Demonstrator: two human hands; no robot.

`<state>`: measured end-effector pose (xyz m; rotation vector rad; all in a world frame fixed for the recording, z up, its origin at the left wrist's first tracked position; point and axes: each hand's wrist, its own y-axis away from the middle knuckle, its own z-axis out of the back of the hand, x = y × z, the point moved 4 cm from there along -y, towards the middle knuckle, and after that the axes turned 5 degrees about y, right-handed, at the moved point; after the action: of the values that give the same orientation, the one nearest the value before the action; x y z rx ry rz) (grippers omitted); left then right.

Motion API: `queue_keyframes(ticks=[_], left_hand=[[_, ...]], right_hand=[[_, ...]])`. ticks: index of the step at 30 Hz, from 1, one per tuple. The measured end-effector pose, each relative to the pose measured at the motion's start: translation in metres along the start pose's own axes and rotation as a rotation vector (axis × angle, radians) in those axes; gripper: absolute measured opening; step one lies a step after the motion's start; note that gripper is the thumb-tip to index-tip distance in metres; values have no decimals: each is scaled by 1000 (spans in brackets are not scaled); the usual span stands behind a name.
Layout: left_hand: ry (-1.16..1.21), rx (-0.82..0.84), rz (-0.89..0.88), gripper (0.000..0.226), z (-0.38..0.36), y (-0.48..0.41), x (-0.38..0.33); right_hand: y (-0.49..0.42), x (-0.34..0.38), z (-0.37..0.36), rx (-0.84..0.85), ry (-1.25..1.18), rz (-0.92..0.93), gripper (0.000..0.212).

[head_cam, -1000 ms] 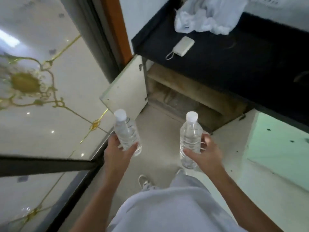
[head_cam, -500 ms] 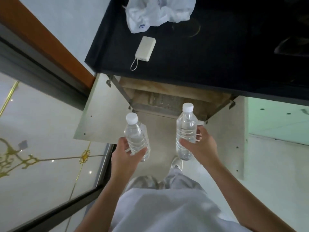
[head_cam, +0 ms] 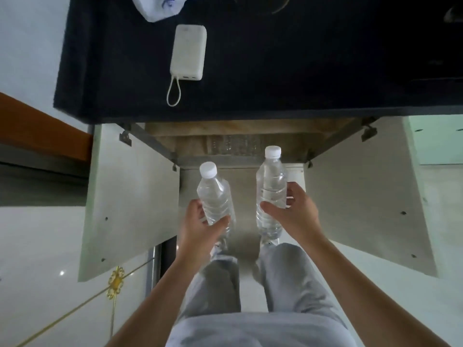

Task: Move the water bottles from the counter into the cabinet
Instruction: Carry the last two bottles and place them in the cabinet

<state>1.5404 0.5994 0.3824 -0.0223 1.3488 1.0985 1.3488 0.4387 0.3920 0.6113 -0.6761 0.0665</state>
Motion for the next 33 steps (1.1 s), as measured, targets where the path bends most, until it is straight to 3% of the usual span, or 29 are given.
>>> queue_keyframes(ticks=[11, 18, 25, 30, 33], left_hand=[[-41, 88, -103, 55, -91, -216, 124], [16, 66, -272, 72, -147, -335, 190], [183, 89, -464, 73, -159, -381, 172], [101, 84, -420, 77, -136, -383, 188], [50, 97, -333, 66, -134, -383, 200]], right_hand=[[-190, -96, -145, -44, -60, 59, 54], [-295, -150, -211, -159, -185, 159, 55], [-339, -130, -216, -202, -351, 396, 52], [-342, -130, -225, -173, -275, 365, 53], [-342, -132, -234, -150, -213, 355, 49]])
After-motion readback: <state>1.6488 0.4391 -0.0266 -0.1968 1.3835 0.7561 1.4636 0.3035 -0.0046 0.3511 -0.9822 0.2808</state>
